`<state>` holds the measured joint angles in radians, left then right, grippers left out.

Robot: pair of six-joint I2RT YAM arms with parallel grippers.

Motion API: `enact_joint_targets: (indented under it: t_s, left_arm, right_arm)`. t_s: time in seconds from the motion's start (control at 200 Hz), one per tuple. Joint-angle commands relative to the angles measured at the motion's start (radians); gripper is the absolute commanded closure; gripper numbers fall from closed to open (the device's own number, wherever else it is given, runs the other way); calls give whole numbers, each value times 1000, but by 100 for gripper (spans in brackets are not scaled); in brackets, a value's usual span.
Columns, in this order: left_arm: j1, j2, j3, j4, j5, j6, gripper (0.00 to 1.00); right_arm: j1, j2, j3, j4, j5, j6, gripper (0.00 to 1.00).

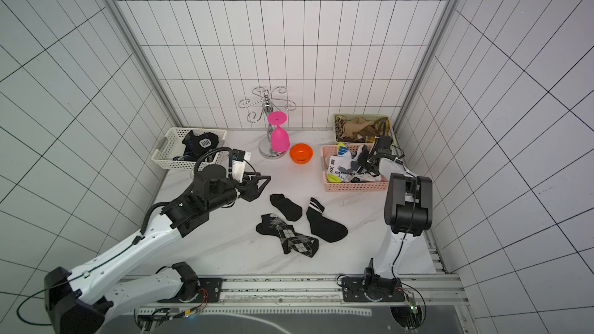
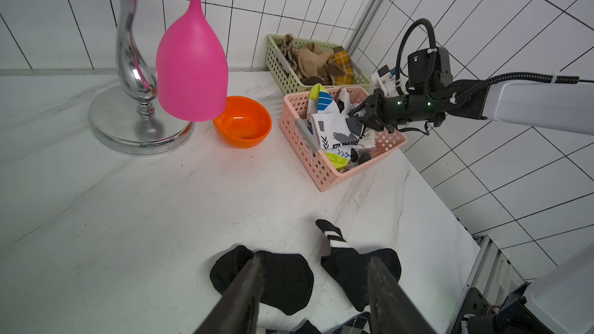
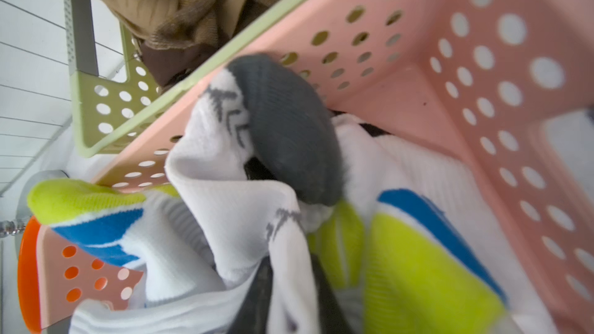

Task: Sort the socks into the basket by color
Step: Place the sock in the bin.

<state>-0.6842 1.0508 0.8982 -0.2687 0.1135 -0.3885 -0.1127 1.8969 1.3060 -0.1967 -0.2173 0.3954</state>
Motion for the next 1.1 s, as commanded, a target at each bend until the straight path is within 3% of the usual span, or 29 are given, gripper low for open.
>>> enact_joint_targets:
  t_s: [0.0,0.175,0.385,0.515,0.735,0.899,1.094]
  left_arm:
    - [6,18,42,-50,-15,3,45]
    - [8,43,39,-84,-20,4,44]
    - [9,56,29,-84,-16,-4,43]
    - [8,71,26,-84,-11,-4,43]
    - [9,105,13,-78,-9,0,42]
    - [3,182,16,-106,-5,-1,40]
    - [-35,331,54,-138,-18,11,38]
  right_arm:
    - [47,42,142,-104,106,-93,63]
    - [85,24,162,-140,157,-110,32]
    - [99,-41,170,-165,193,-85,12]
    - [102,-92,173,-202,235,-61,6]
    - [103,-167,149,-231,271,-47,5]
    - [134,-249,115,-230,200,-70,5]
    - [251,-389,24,-221,125,-81,1]
